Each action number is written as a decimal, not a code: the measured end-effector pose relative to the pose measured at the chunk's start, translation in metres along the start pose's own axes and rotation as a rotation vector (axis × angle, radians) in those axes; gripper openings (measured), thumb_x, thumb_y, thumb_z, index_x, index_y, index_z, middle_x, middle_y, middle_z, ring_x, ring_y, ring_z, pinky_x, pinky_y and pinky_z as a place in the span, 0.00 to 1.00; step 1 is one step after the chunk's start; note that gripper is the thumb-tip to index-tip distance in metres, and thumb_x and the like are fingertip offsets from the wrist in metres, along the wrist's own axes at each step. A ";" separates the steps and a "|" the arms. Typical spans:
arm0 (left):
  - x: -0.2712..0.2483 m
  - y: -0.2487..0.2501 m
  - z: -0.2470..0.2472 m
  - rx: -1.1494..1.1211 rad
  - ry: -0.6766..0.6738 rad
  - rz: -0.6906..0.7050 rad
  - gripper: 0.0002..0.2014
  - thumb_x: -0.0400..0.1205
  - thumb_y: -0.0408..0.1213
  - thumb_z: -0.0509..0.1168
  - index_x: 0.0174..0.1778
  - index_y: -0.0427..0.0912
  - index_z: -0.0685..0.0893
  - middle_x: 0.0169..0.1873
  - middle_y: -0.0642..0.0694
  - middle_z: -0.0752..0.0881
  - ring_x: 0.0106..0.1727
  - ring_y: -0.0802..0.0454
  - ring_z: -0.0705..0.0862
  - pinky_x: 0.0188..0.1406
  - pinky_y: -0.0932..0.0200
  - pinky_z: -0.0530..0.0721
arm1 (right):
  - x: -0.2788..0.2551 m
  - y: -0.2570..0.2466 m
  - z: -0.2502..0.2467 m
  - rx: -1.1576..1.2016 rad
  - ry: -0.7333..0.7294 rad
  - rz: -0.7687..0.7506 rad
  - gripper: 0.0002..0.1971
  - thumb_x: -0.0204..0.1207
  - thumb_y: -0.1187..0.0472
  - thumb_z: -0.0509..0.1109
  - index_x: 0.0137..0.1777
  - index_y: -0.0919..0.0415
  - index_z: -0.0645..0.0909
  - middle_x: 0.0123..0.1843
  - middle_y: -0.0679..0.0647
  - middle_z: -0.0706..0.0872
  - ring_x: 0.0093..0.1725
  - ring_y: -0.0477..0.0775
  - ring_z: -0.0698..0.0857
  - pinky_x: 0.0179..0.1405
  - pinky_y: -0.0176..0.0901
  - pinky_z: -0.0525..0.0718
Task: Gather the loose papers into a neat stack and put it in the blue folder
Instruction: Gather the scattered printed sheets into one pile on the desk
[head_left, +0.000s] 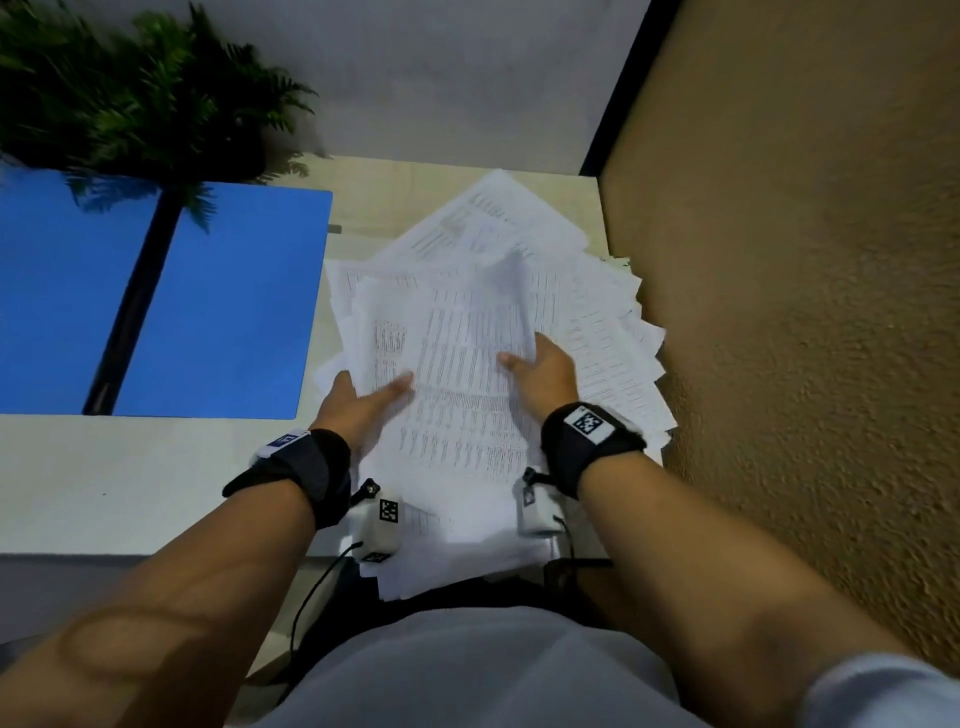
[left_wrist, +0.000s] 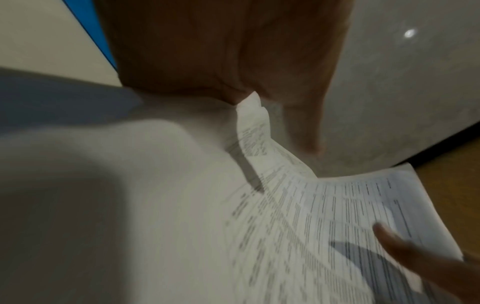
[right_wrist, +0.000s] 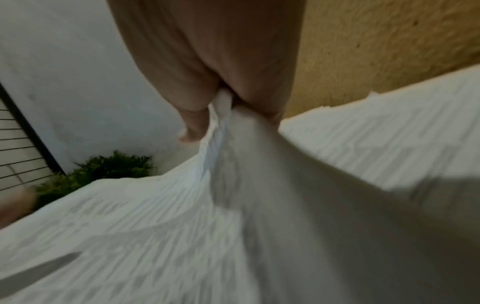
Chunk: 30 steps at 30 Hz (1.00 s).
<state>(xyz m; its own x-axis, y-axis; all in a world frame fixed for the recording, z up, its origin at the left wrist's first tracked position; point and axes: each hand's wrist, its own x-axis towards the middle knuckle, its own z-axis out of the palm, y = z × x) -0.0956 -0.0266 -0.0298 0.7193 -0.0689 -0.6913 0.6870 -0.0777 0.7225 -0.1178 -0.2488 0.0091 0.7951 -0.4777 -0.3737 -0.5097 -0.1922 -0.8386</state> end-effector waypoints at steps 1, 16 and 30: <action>0.001 -0.003 0.001 0.052 0.020 0.025 0.46 0.67 0.51 0.83 0.77 0.50 0.66 0.70 0.52 0.81 0.71 0.49 0.81 0.76 0.42 0.73 | 0.003 0.005 0.003 -0.151 0.016 -0.008 0.22 0.83 0.53 0.68 0.73 0.63 0.75 0.69 0.59 0.81 0.70 0.61 0.78 0.71 0.55 0.77; 0.011 -0.003 0.004 0.195 0.150 0.157 0.18 0.83 0.28 0.68 0.69 0.39 0.79 0.63 0.44 0.85 0.63 0.40 0.84 0.70 0.41 0.80 | 0.037 0.052 -0.042 -0.113 -0.078 0.228 0.20 0.83 0.66 0.66 0.31 0.51 0.66 0.33 0.47 0.72 0.34 0.49 0.72 0.37 0.38 0.72; -0.004 0.011 0.020 0.114 0.053 0.023 0.21 0.83 0.33 0.62 0.73 0.48 0.71 0.70 0.40 0.82 0.66 0.39 0.83 0.70 0.40 0.81 | 0.008 0.042 -0.034 -0.004 -0.089 0.232 0.24 0.90 0.48 0.51 0.70 0.64 0.79 0.71 0.58 0.80 0.73 0.61 0.76 0.75 0.42 0.66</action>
<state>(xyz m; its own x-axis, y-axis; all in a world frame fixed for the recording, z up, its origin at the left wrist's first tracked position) -0.0932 -0.0469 -0.0194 0.7413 -0.0192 -0.6709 0.6562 -0.1893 0.7304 -0.1439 -0.2897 -0.0160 0.6826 -0.4316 -0.5897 -0.6829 -0.0894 -0.7250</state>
